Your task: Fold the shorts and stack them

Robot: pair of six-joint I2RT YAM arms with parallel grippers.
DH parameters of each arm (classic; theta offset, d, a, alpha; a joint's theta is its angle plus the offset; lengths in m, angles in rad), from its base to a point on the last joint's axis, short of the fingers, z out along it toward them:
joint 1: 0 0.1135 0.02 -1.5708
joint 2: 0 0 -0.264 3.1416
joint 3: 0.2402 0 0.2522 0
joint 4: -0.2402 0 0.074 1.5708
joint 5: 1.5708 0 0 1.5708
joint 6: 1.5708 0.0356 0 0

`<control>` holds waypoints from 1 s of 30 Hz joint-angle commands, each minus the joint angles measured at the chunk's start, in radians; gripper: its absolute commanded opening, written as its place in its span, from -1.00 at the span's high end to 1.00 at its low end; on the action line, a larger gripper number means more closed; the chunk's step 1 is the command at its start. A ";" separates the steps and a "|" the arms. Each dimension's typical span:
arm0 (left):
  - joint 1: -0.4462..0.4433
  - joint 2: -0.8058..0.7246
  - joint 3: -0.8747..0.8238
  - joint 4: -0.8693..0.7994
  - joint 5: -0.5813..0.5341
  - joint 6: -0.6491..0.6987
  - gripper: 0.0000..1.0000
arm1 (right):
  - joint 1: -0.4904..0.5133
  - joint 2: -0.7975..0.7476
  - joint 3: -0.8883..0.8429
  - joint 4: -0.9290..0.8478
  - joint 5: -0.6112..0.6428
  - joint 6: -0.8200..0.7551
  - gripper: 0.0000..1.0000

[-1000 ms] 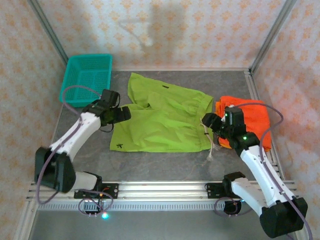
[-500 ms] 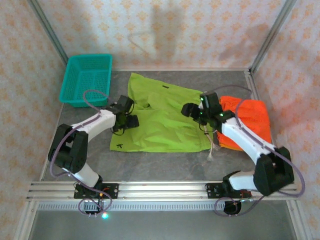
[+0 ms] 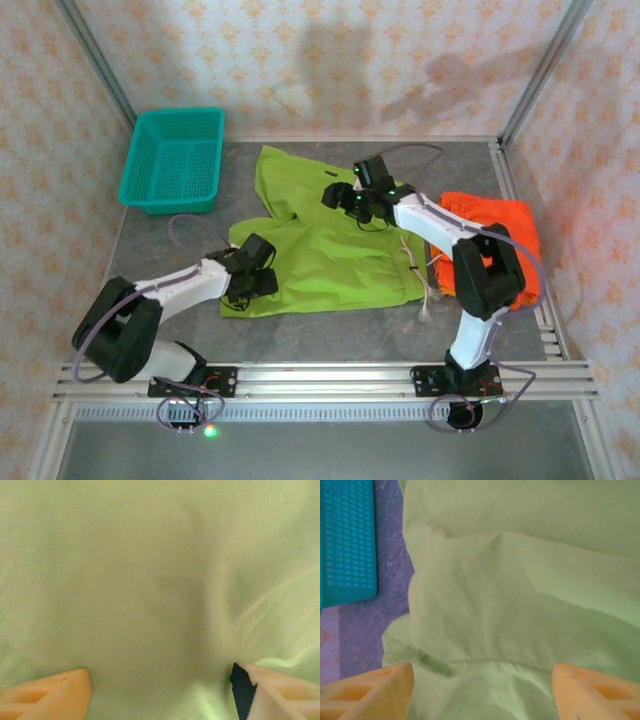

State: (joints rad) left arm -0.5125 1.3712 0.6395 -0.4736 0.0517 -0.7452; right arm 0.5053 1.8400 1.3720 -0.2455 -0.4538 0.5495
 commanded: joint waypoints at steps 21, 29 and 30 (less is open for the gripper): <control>0.067 -0.405 0.055 -0.221 -0.075 -0.063 -0.47 | 0.151 0.648 0.710 -0.238 0.007 0.100 -0.44; 0.171 -0.367 0.177 -0.192 -0.079 -0.001 -0.47 | 0.131 0.675 0.709 -0.148 -0.086 0.187 -0.06; 0.173 -0.322 0.213 -0.183 -0.081 0.012 -0.47 | 0.130 0.665 0.705 -0.133 -0.103 0.194 -0.06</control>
State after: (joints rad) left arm -0.3496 0.9821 0.7696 -0.6518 0.0120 -0.7853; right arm 0.6334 2.4813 2.0686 -0.4034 -0.5209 0.7059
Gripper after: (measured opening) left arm 0.736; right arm 0.531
